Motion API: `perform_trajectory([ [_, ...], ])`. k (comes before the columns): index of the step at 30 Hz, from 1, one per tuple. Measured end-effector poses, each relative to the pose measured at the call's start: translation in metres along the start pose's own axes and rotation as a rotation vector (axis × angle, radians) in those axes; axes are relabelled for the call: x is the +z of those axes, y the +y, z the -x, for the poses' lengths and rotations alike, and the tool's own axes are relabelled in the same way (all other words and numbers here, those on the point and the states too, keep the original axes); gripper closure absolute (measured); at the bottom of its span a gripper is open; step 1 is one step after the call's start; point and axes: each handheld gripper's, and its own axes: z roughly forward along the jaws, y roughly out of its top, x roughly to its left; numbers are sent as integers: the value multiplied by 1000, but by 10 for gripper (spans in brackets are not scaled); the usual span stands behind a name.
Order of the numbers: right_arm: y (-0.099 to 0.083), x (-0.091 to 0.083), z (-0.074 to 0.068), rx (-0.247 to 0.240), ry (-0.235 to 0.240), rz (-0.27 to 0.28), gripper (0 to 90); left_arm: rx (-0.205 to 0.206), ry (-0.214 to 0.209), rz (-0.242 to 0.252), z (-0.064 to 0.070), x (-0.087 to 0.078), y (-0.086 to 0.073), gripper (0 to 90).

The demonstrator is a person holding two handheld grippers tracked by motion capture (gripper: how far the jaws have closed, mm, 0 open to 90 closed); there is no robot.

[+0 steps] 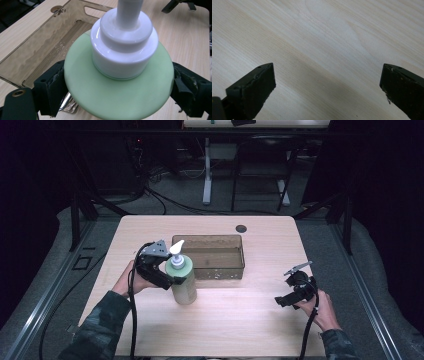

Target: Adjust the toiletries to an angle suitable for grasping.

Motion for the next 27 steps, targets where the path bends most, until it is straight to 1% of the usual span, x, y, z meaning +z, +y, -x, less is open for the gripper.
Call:
perform_trajectory([
  [1,0,0,0,0,0,0,0,10,-6,-3,-1,0,0,122],
  [3,-1,0,0,0,0,-3,0,14,-15,0,-3,-1,-1,122],
  [11,-1,0,-2,3,4,-3,0,14,-35,1,-11,-3,-3,122],
  [13,-2,0,-1,-4,-4,-5,0,18,-31,-1,-9,-3,-2,122],
  [15,-3,-1,-1,1,-1,-7,0,22,-17,-8,-6,-1,0,121],
  [16,-3,-1,-1,-1,-6,-7,0,17,-12,-9,-5,-1,0,120],
  [20,-3,-2,-2,-1,-6,-8,0,-66,-15,-5,-5,2,-1,109],
  [21,-3,-2,-2,3,-2,-7,0,-80,-7,-2,-3,2,-1,105],
  [24,-4,-2,-1,2,-4,-3,0,-113,39,8,3,2,-2,99],
  [25,-4,-2,-1,2,-4,-3,0,-128,48,24,6,1,-2,99],
  [26,-4,-3,-1,3,-4,-4,0,-148,66,34,8,0,-2,87],
  [27,-4,-3,-1,4,-4,-4,0,-159,85,42,11,0,-2,70],
])
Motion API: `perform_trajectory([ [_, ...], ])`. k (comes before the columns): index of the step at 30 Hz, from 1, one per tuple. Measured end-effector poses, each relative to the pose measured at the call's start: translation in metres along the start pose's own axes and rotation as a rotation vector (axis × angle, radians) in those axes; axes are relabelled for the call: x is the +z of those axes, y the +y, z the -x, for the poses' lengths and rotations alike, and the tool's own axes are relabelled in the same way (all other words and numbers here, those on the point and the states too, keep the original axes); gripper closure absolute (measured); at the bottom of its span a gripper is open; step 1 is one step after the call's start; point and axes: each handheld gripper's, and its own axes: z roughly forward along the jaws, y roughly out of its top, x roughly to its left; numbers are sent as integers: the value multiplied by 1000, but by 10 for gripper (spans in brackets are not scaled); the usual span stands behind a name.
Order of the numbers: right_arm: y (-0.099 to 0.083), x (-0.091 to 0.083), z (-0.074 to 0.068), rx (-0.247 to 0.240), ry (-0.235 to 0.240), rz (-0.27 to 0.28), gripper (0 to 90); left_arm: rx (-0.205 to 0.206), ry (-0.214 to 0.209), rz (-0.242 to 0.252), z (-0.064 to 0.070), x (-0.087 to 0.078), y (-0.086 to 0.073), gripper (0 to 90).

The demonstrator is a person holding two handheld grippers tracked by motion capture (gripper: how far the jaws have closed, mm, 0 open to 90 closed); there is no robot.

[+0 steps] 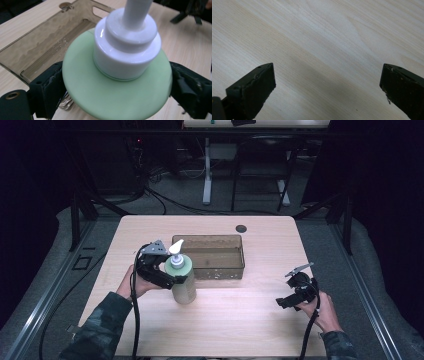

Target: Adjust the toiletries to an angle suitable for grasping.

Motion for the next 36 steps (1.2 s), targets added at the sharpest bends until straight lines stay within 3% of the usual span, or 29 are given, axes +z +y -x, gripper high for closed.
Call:
perform_trajectory([
  [3,0,0,-1,-1,-1,-2,0,-39,72,8,12,0,-1,25],
  [5,0,-1,-1,-3,-3,0,0,-60,150,12,21,2,0,22],
  [6,0,-1,-1,-4,-5,-1,0,-69,170,14,25,2,1,17],
  [8,0,-1,-1,-5,-6,-3,0,-102,211,24,29,5,1,26],
  [9,0,-1,0,-6,-6,-3,0,-102,234,21,31,5,1,34],
  [10,0,-1,0,-5,-6,-3,0,-103,263,17,32,6,1,111],
  [11,0,-1,0,-5,-6,-3,0,-98,264,22,32,6,1,111],
  [13,0,-1,-1,-2,-2,-2,0,-106,254,27,29,5,0,118],
  [18,1,0,-1,-1,-1,-4,0,-72,213,19,24,4,0,121],
  [26,0,0,-1,-3,0,-7,0,44,64,-1,3,1,1,121],
  [29,0,0,-1,-2,-3,-8,0,62,33,7,-6,1,1,122],
  [36,0,1,-1,-2,-1,-8,0,80,18,-7,-13,1,3,119],
])
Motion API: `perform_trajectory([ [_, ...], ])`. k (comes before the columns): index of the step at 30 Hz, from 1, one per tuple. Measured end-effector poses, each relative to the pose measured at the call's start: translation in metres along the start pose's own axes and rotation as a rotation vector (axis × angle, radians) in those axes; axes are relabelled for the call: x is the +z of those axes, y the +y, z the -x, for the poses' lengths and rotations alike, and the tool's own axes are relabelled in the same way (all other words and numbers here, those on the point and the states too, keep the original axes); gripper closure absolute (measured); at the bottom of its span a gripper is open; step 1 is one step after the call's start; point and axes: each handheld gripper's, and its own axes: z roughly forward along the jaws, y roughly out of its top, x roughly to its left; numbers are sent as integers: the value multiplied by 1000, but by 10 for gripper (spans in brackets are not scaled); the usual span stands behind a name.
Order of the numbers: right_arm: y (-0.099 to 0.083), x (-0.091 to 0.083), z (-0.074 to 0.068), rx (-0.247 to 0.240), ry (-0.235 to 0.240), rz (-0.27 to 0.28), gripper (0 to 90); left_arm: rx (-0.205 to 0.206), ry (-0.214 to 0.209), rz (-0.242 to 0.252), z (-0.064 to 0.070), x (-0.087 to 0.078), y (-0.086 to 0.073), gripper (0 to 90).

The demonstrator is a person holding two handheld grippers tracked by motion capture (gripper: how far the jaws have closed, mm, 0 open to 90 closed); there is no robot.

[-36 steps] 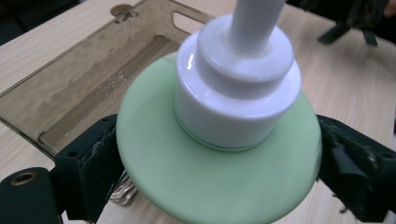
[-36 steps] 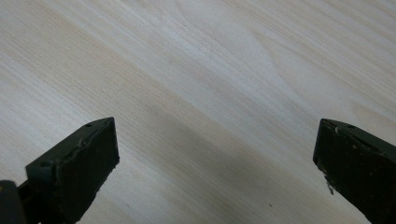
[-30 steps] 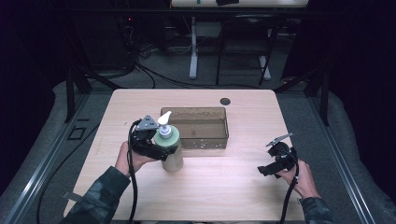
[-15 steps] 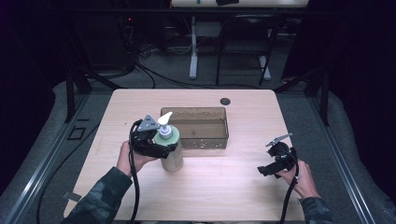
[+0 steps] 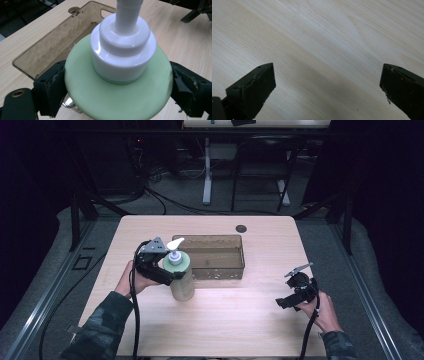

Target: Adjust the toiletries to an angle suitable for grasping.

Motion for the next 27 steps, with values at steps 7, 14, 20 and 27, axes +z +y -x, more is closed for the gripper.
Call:
perform_trajectory([
  [7,0,0,0,-6,2,-2,0,-35,31,-15,3,-1,1,102],
  [14,0,0,0,-3,4,-4,0,-71,36,2,3,-11,5,34],
  [20,0,1,0,-3,2,-4,0,-84,48,-2,6,-18,14,2],
  [27,-1,-1,1,0,-16,1,0,-80,46,-30,12,-24,26,1],
])
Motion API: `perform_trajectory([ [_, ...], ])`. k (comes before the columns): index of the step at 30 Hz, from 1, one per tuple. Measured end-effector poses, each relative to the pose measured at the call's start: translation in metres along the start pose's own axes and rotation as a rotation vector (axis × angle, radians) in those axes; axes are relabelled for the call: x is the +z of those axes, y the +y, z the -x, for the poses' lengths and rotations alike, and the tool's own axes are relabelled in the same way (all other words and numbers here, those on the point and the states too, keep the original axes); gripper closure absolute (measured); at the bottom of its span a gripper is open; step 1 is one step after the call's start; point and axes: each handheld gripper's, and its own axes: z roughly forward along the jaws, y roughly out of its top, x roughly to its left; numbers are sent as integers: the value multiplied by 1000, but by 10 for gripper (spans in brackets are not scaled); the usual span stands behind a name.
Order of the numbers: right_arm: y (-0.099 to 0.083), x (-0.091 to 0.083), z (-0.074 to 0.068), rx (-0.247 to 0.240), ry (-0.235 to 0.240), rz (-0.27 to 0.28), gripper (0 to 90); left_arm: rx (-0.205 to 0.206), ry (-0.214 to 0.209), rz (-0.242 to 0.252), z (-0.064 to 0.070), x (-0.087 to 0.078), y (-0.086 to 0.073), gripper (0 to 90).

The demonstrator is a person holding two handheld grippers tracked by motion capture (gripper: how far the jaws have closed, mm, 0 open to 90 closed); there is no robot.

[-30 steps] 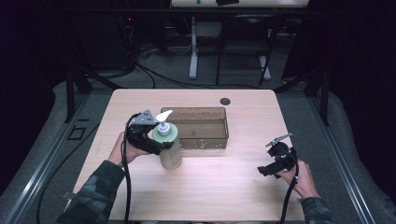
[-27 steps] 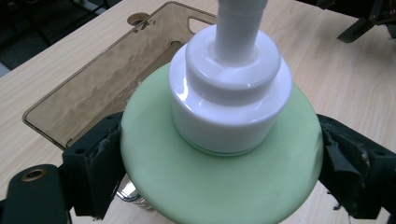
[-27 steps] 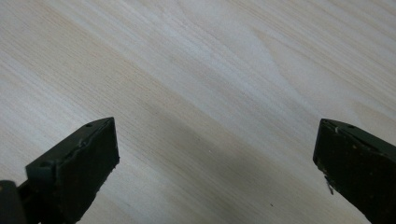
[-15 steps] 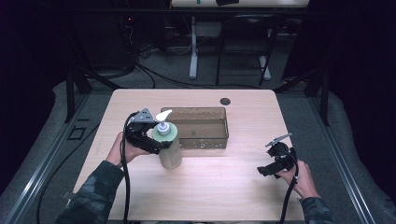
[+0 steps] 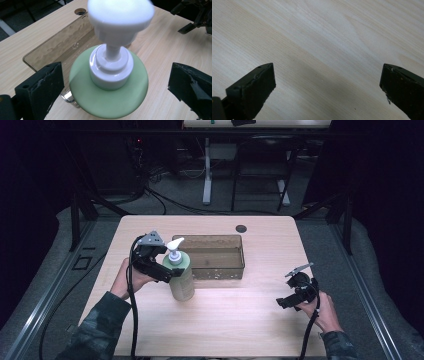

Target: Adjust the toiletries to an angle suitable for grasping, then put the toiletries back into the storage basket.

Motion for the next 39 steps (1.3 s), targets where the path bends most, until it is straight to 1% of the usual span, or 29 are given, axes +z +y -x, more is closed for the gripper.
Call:
perform_trajectory([
  [2,0,0,0,6,2,0,0,-2,2,-15,0,-1,3,1],
  [3,0,-1,0,3,0,-1,0,-8,12,-21,0,-2,4,1],
  [5,-1,-2,-1,0,-4,2,0,-17,8,-25,-1,-5,6,2],
  [6,-1,-2,-1,1,-4,3,0,-16,18,-26,0,-6,7,2],
  [11,-1,-2,-1,1,-7,-2,0,-2,24,-13,2,-12,14,2],
  [13,-1,-3,-1,10,-4,-3,0,3,19,-19,3,-12,16,1],
  [15,-1,-4,-1,10,-4,3,0,2,23,-27,4,-12,16,2],
  [19,-1,-4,-2,3,-8,-4,0,-14,22,-38,3,-13,18,1],
  [21,0,-5,-1,10,-2,5,0,-17,22,-49,3,-13,21,1],
  [25,-1,-4,0,9,-8,3,0,-13,26,-92,5,-13,30,1],
  [27,-1,-4,-1,14,-5,1,0,-16,21,-108,5,-13,35,1],
  [29,-1,-4,0,7,-8,2,0,-14,24,-131,6,-12,39,2],
  [31,-1,-4,1,12,0,2,0,-12,23,-157,6,-10,43,2],
  [34,-2,-5,1,17,-8,-2,0,-5,17,-180,7,-8,50,1],
  [35,-2,-5,1,17,-9,-2,0,1,21,-188,7,-8,51,1],
  [39,-1,-4,0,10,-2,-4,0,17,19,-218,8,-6,58,1],
])
